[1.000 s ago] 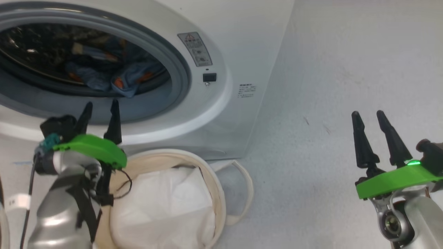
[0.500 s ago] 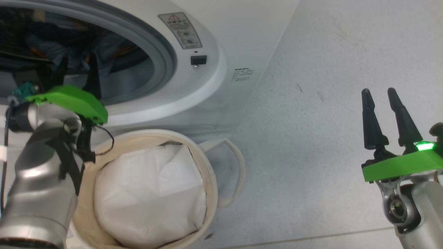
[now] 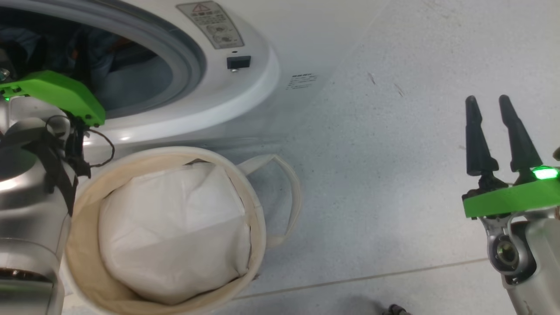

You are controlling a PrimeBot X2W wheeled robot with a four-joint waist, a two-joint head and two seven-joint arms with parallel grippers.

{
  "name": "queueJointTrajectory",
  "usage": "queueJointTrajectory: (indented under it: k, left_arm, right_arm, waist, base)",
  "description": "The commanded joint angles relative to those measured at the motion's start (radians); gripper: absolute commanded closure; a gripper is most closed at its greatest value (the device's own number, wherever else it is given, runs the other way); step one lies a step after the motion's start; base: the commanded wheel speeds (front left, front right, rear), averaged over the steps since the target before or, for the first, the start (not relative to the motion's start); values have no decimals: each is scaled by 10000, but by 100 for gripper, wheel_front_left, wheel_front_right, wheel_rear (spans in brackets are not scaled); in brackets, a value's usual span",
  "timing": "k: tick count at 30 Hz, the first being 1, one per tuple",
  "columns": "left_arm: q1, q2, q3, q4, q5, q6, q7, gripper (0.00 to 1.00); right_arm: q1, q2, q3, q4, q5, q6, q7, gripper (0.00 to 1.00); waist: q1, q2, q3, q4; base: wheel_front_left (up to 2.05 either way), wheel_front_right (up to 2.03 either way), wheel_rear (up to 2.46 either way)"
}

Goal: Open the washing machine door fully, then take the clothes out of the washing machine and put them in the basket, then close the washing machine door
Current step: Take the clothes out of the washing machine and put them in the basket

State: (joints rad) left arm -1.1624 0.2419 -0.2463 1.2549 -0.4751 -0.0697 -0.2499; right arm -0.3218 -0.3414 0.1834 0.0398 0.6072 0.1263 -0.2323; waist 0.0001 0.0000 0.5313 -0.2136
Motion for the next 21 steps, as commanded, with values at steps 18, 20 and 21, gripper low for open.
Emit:
queueJointTrajectory:
  k: [18,20,21]
  left_arm:
    - [-581,421,-373,309,138,74,1660,100]
    - [-532,383,-427,319,124,8,1810,100]
    - [-518,375,-448,322,121,-6,1824,100]
  right_arm:
    - [40,-135,-43,-363,-207,44,-201,0]
    - [15,-158,-29,-338,-202,44,-204,0]
    - [4,-172,-21,-328,-199,44,-205,0]
  waist:
    - [-1,0,369,-82]
    - [-1,0,331,-75]
    - [-1,0,302,-68]
  base:
    - [0,0,0]
    - [0,0,0]
    - [0,0,0]
